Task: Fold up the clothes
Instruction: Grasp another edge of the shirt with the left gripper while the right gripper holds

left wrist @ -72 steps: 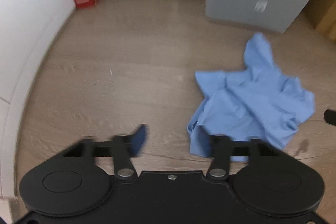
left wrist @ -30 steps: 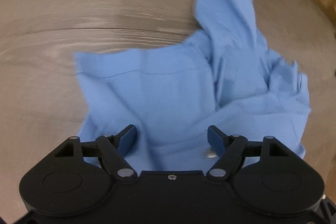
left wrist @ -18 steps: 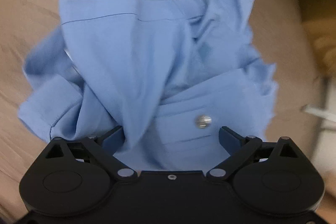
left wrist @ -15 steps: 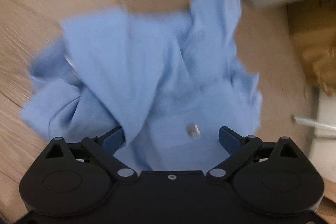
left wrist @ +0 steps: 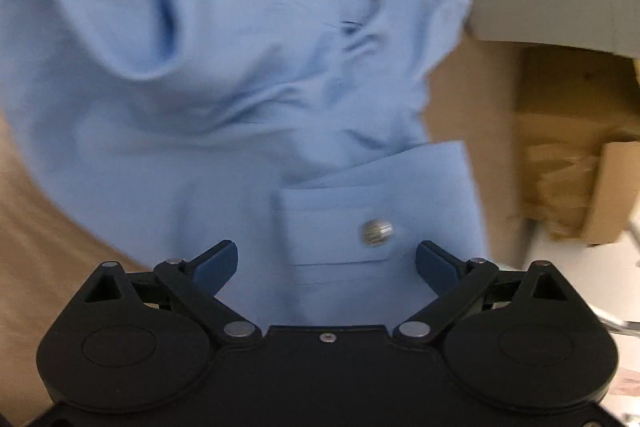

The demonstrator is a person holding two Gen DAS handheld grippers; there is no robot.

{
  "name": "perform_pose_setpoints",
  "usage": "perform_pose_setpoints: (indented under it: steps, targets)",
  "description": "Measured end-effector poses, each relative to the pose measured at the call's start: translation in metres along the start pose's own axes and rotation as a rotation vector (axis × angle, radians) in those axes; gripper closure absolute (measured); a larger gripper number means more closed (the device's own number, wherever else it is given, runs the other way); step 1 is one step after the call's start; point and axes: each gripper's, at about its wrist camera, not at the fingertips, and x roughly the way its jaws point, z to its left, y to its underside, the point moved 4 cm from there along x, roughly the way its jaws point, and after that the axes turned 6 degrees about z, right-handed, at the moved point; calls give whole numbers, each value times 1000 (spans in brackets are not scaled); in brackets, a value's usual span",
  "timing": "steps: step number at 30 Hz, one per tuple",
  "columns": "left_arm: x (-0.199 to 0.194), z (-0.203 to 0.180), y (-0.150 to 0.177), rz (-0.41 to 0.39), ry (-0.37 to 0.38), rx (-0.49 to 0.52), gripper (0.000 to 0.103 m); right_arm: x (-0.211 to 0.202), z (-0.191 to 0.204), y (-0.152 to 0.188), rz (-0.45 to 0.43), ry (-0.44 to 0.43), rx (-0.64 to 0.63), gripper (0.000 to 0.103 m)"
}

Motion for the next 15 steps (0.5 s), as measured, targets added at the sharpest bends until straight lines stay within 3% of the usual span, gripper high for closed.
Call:
perform_pose_setpoints:
  steps: [1, 2, 3, 4, 7, 9, 11, 14, 15]
  targets:
    - [5, 0, -3, 9, 29, -14, 34, -1, -2, 1, 5, -2, 6, 95]
    - [7, 1, -6, 17, 52, -27, 45, -2, -3, 1, 6, -1, 7, 95]
    - [9, 1, -8, 24, 74, -39, 73, -3, -4, 2, 7, 2, 7, 95]
    - [11, 1, -10, 31, 97, -52, 90, -5, -5, 3, 8, 5, 8, 95]
    - [6, -12, -12, -22, 70, 42, 93, -8, -7, 6, 19, 19, 1, 95]
    - [-10, -34, -10, -78, 22, 206, 94, -9, -6, 9, 32, 23, -16, 95]
    - [-21, -50, -2, -99, -14, 295, 96, -10, -4, 14, 49, 21, -33, 95]
    - [-33, -87, 17, -132, -91, 580, 97, -9, 4, 24, 98, -9, -72, 93]
    - [-44, -96, 29, -135, -118, 689, 97, -11, 8, 27, 111, -21, -86, 83]
